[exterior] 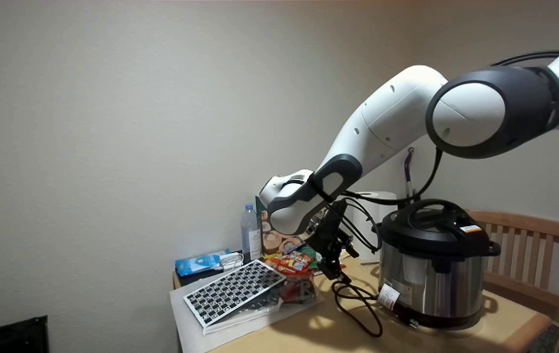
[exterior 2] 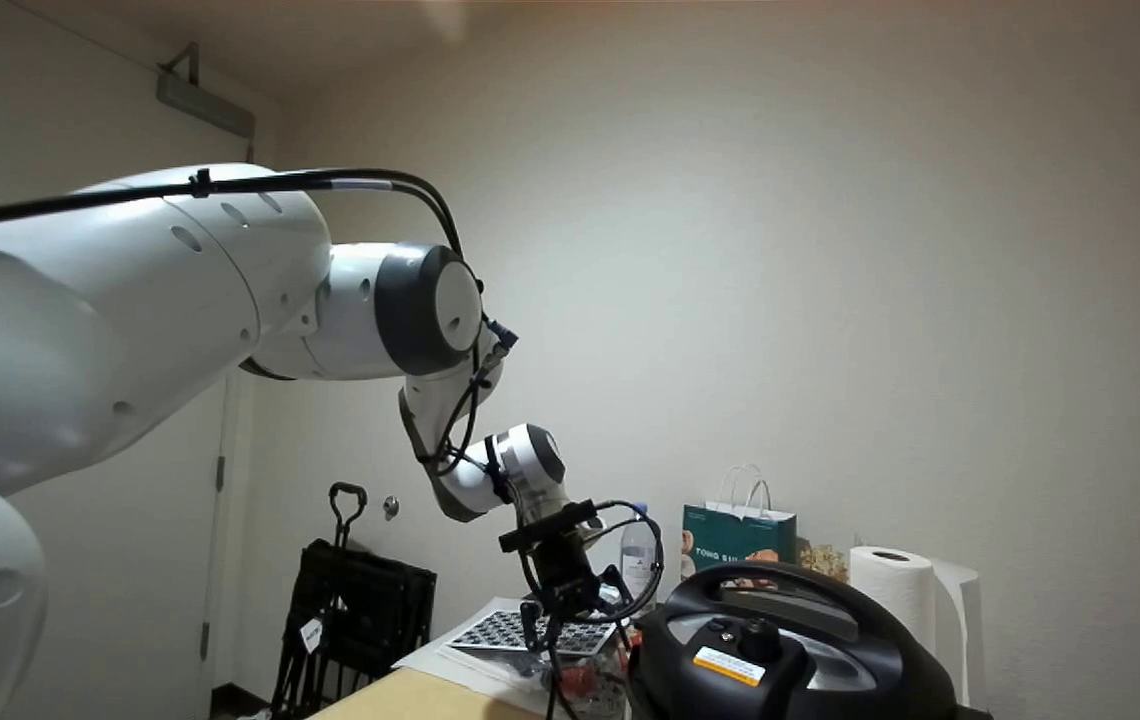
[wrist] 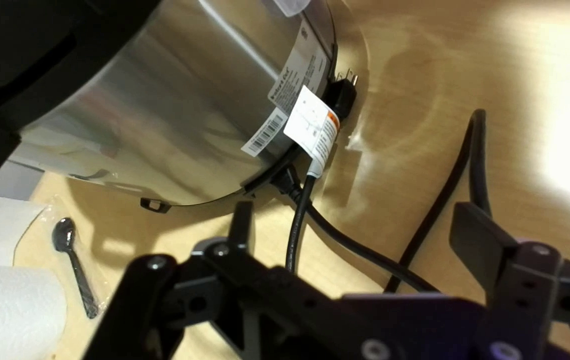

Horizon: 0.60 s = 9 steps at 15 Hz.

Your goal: Extend the power cord of the appliance on the table

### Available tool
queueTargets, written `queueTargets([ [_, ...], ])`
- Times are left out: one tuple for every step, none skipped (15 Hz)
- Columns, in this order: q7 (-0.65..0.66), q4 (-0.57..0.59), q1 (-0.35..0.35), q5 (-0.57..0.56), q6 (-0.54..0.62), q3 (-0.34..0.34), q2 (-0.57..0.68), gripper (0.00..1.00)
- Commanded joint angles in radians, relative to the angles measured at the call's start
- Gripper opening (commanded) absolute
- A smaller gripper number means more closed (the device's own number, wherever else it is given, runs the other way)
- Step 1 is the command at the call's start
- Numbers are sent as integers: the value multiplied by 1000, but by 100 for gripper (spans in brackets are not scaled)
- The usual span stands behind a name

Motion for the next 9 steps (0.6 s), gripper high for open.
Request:
queueTargets([
  [-45,50,-26,16,-21,-15,51,100],
  [-72,64,-35,12,-24,-16,69,100],
  [-112,84,-43,10,-28,-14,90,100],
  [-154,106,-47,4,-34,-13,112,100],
  [-187,125,-47,0,-36,-12,128,100],
  [-198,137,-41,-6,-36,-16,139,100],
  [-140,92,-32,3,-12,-21,103,100],
  [-144,103,-31,3,-11,-22,114,100],
  [-144,104,-29,3,-11,-22,116,100],
])
